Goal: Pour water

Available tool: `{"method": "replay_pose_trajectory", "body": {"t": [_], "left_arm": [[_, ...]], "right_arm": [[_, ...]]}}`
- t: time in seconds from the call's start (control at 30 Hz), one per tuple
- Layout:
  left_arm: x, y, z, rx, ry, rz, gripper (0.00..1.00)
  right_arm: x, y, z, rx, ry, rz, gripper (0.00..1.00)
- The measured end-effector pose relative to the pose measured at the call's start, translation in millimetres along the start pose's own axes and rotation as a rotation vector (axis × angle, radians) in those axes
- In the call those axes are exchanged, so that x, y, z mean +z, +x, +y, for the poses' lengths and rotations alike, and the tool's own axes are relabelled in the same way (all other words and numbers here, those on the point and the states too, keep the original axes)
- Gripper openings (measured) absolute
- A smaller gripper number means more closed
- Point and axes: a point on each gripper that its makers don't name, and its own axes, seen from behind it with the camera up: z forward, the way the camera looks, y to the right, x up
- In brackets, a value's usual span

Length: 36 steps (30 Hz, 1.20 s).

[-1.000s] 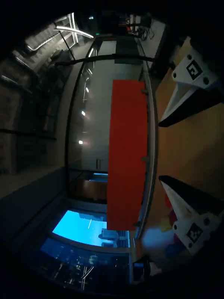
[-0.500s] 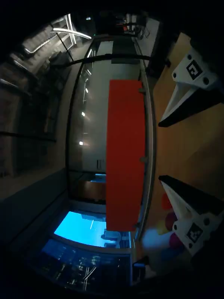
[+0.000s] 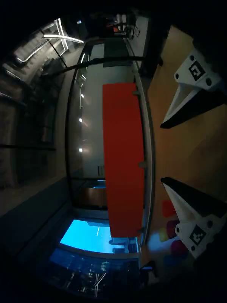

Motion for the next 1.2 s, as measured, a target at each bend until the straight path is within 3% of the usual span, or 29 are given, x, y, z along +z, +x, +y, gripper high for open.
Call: {"method": "replay_pose_trajectory", "body": {"t": [0.77,1.2], "left_arm": [[0.1,0,0.5,0.000,0.000,0.000,0.95],[-0.1,0,1.4,0.000,0.000,0.000,0.95]], "right_arm": [[9.3,-30,4,-0.017,-0.014,-0.053,0.99],[9.9,-32,1,-0.046,-0.020,-0.059,0.99]]}}
